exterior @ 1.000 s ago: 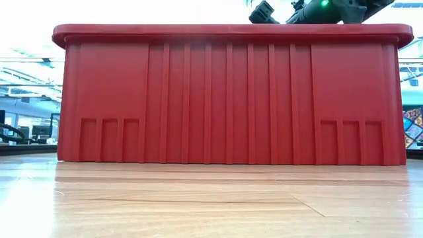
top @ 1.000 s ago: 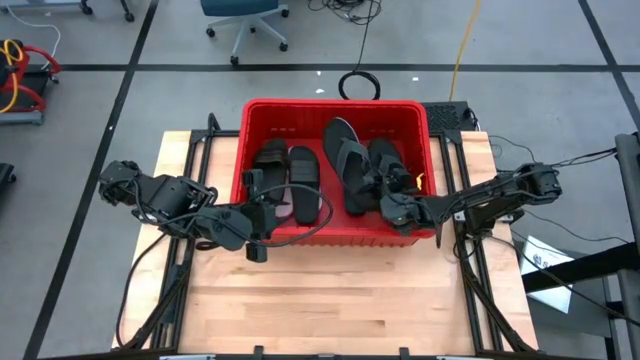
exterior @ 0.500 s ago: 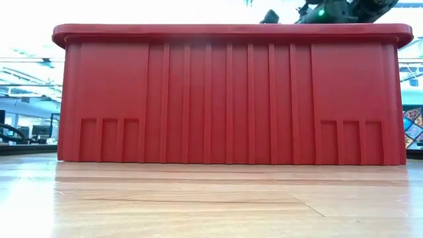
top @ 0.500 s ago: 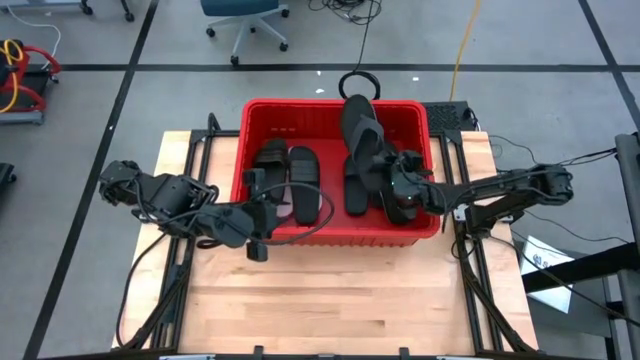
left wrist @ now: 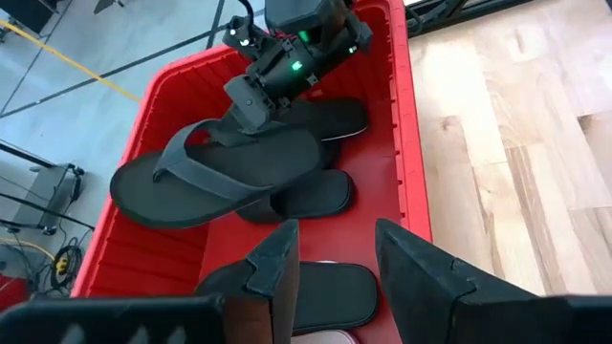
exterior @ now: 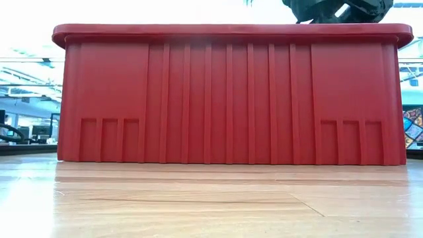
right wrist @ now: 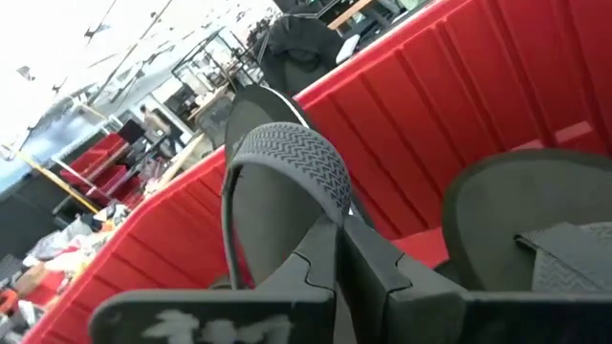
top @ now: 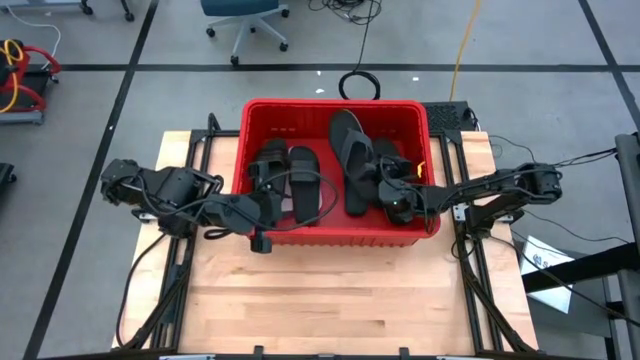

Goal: Pick and place slides into bin
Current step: Put the slipper into the bin

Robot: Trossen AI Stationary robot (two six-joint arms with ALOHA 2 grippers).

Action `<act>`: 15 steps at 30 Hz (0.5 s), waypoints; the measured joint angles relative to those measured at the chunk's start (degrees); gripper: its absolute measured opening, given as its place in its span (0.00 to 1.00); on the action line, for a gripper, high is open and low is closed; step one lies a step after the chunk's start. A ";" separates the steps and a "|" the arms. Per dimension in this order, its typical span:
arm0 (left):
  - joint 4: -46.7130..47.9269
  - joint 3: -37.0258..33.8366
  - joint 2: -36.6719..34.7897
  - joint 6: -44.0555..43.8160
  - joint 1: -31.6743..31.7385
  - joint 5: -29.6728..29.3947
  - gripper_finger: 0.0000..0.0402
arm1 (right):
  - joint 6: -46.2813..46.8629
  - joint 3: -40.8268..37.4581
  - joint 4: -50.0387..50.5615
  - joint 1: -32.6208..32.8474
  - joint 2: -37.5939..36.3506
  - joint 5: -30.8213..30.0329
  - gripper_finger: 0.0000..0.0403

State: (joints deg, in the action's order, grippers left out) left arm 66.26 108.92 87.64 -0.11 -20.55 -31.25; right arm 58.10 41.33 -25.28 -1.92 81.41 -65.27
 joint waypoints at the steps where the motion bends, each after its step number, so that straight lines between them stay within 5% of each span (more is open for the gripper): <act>1: 0.02 -0.01 0.00 -0.01 0.25 0.21 0.34 | -0.26 0.02 0.23 0.12 -0.07 0.48 0.00; 15: 0.20 -0.01 0.00 1.56 2.79 0.34 0.34 | 5.75 0.15 11.49 2.15 -0.66 2.61 0.00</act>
State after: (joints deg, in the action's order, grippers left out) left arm 66.46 108.90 87.64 1.46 -17.75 -30.92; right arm 63.85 41.47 -13.79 0.23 80.75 -62.65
